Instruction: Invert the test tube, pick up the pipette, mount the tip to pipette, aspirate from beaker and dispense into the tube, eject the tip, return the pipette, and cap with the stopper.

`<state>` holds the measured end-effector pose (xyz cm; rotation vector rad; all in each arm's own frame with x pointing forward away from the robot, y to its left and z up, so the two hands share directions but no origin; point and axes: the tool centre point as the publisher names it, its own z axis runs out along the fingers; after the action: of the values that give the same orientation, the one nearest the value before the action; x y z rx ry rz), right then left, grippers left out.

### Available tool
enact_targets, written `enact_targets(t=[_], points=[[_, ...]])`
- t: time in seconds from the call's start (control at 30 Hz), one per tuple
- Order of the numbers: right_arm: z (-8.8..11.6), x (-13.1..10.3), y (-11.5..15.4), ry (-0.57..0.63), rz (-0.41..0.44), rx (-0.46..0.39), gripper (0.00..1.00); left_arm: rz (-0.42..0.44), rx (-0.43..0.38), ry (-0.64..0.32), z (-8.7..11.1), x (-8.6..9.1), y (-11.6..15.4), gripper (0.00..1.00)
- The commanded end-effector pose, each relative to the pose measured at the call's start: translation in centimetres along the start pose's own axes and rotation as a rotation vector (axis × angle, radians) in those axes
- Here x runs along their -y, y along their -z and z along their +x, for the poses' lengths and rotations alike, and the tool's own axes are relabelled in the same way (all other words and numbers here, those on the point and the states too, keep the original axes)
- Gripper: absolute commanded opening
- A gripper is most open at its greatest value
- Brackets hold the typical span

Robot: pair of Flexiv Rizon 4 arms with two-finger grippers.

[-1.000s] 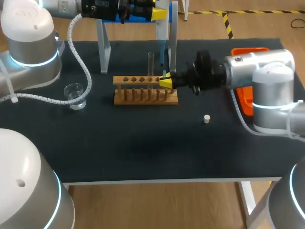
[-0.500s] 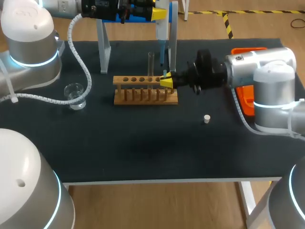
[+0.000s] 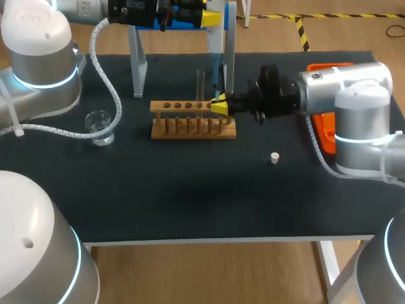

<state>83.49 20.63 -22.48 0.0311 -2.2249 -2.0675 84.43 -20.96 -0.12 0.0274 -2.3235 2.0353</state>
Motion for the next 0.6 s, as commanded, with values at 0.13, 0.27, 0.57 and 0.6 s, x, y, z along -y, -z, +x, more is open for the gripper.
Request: enact_targets(t=[0.13,0.27,0.57,0.6], points=[[0.04,-0.27,-0.19,-0.001,-0.001,0.007,0.00,0.003,0.001,-0.001,-0.02,-0.02,-0.05,0.00],[0.12,-0.42,-0.28,0.000,-0.002,0.006,0.00,0.003,0.001,-0.001,-0.02,-0.02,-0.05,0.00],[0.21,-0.86,-0.31,0.006,0.002,0.008,0.00,0.003,0.001,-0.001,-0.02,-0.02,-0.05,0.00],[0.24,-0.93,-0.34,0.006,0.002,0.007,0.00,0.003,0.001,-0.001,-0.02,-0.02,-0.05,0.00]])
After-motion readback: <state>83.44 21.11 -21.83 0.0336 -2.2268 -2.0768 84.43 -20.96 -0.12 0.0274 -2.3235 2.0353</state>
